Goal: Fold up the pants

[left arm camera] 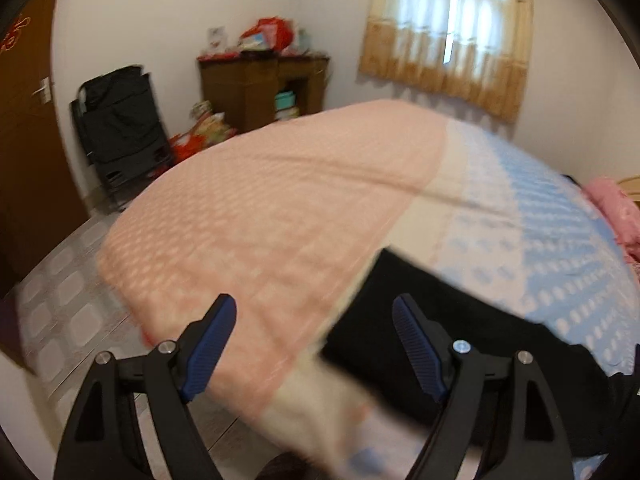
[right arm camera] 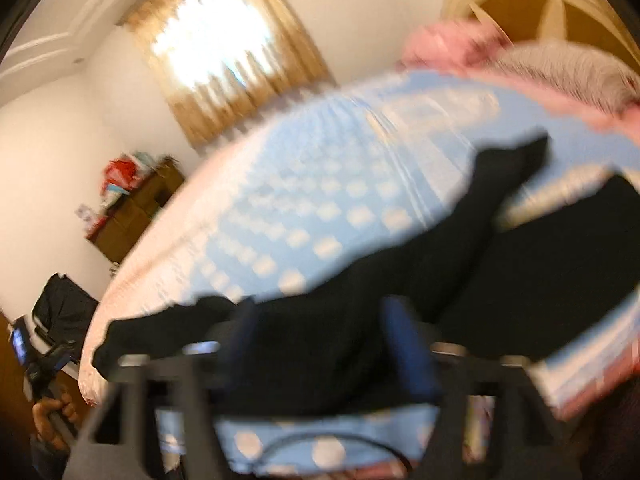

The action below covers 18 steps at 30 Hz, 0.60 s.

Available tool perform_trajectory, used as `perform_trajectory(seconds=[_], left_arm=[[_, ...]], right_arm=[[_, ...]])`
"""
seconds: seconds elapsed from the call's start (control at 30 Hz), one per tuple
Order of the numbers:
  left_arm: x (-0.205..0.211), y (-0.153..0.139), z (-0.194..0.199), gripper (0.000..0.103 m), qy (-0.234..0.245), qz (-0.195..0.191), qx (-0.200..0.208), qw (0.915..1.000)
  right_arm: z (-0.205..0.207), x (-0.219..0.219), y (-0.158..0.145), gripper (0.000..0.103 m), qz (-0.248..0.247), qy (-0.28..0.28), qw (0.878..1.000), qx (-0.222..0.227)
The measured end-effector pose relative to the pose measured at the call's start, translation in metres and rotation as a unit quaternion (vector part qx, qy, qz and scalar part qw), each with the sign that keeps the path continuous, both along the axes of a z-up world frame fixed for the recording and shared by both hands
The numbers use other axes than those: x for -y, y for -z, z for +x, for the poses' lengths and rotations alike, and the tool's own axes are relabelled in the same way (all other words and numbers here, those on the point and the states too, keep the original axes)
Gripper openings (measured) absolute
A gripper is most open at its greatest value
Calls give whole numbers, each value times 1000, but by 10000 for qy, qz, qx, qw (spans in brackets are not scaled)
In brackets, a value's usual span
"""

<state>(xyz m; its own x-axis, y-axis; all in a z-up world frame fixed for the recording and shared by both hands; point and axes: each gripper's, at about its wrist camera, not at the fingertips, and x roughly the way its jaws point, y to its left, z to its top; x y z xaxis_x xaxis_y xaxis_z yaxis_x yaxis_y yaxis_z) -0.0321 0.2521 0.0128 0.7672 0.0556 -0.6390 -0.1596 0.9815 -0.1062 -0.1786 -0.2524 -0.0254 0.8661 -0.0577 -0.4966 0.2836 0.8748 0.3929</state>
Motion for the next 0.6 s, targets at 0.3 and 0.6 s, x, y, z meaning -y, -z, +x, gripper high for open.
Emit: perform_trajectory(seconds=[0.3, 0.6], left_arm=[[79, 26, 28, 83, 648, 476, -82, 9967], [89, 54, 23, 86, 558, 760, -343, 9950]], right_arm=[[147, -79, 7, 74, -355, -2359, 9706, -320], [200, -135, 68, 52, -576, -2947, 9463, -1201]])
